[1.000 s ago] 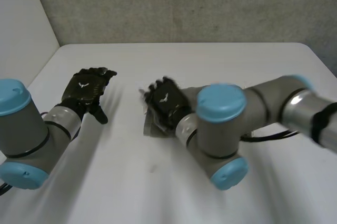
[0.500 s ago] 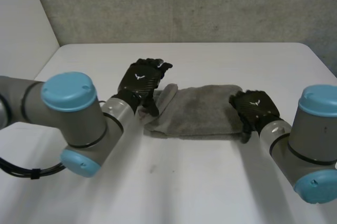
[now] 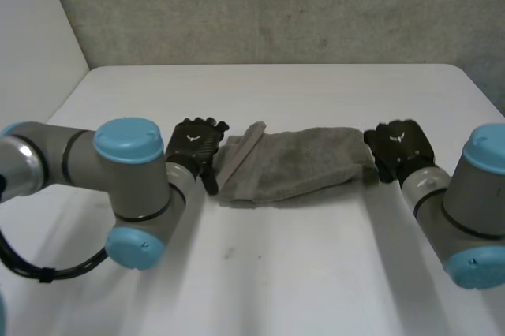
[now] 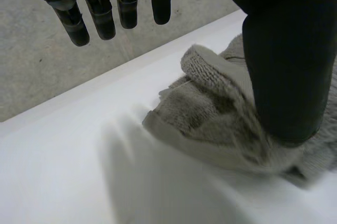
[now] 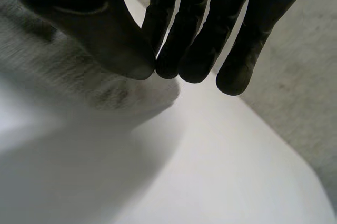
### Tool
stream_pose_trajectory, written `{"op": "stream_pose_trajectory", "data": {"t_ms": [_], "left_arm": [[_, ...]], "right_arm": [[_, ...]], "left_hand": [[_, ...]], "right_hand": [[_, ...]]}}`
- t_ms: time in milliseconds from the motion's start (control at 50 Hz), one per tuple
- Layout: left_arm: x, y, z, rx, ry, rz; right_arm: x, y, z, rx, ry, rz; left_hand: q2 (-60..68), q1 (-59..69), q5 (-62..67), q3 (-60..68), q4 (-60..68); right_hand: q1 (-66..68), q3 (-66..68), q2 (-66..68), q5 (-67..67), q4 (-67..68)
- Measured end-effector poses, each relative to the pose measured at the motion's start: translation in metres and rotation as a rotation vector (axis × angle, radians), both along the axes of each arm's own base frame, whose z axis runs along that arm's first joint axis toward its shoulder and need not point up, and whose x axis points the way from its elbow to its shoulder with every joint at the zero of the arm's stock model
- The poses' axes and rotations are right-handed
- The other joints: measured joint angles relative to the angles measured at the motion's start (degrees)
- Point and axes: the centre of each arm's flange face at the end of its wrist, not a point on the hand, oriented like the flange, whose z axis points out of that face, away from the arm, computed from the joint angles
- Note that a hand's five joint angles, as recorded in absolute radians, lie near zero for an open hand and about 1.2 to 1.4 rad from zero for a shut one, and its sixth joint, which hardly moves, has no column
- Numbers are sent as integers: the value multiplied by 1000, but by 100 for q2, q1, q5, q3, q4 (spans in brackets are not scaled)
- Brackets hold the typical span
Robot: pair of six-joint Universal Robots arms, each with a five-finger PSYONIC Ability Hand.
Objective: Fold the towel.
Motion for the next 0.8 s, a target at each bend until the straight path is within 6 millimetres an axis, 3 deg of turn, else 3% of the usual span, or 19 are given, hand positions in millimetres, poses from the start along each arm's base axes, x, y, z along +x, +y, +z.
{"op": "stream_pose_trajectory", "data": {"t_ms": [80,320,340,380,440,480,640,800], "left_arm": [[7,10,10,0,3,6],[29,15,18,11,0,49],[31,15,18,12,0,53],[36,14,19,17,2,66],[40,14,22,16,12,74],[41,14,24,13,21,77],[39,13,38,-4,78,80],[37,15,42,-8,97,70]], "right_arm": [[12,-5,13,-43,-8,35],[97,19,37,-59,-98,338],[100,20,37,-53,-102,344],[106,26,37,-23,-113,342],[101,27,37,7,-118,283],[92,25,37,20,-116,230],[28,19,19,107,-82,34],[-3,32,-7,200,-75,43]], "left_hand": [[-12,-15,-17,-12,-11],[-67,-49,-18,-60,-50],[-69,-49,-18,-62,-52],[-92,-68,-18,-87,-74],[-108,-84,-19,-105,-87],[-112,-84,-20,-110,-91],[-128,-103,-24,-118,-113],[-141,-115,-26,-140,-127]], "right_hand": [[0,0,0,4,0],[-177,-153,-161,-174,-187],[-486,-449,-464,-415,-423],[-2860,-2781,-2868,-2955,-2841],[-4733,-4661,-4690,-4839,-4679],[-4979,-4888,-4906,-5111,-4965],[-4850,-4818,-4890,-4827,-4881],[-4695,-4697,-4807,-4672,-4755]]}}
